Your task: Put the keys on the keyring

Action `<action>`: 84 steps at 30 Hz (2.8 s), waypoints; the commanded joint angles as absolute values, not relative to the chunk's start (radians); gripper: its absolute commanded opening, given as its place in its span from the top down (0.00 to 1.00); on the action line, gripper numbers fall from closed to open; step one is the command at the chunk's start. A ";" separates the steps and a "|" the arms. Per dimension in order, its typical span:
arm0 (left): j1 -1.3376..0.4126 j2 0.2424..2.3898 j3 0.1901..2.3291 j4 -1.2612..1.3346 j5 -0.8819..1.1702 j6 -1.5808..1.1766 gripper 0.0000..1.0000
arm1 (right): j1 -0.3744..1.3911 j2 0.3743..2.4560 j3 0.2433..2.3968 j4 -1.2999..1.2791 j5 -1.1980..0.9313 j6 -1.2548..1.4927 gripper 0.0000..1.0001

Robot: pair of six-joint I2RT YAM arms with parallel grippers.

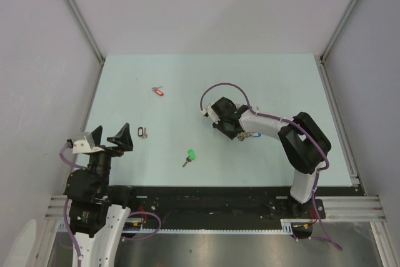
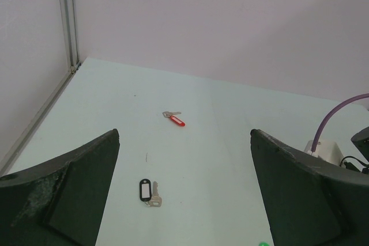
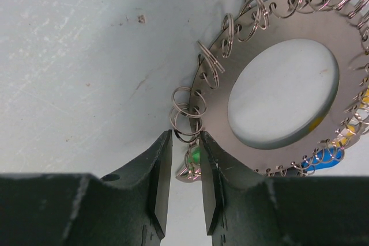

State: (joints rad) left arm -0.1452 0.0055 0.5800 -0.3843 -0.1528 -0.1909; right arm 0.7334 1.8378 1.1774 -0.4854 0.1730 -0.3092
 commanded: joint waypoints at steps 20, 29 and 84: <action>-0.147 -0.089 0.594 -0.357 -0.094 -0.158 0.00 | 0.721 1.755 1.177 -0.439 0.077 -0.311 1.00; -0.147 0.148 0.595 -0.226 0.185 -0.176 0.00 | 0.692 1.559 1.167 -0.388 -0.123 -0.298 1.00; -0.512 0.934 0.778 0.127 0.962 0.116 0.55 | 0.676 1.000 0.749 0.471 -0.730 -0.022 1.00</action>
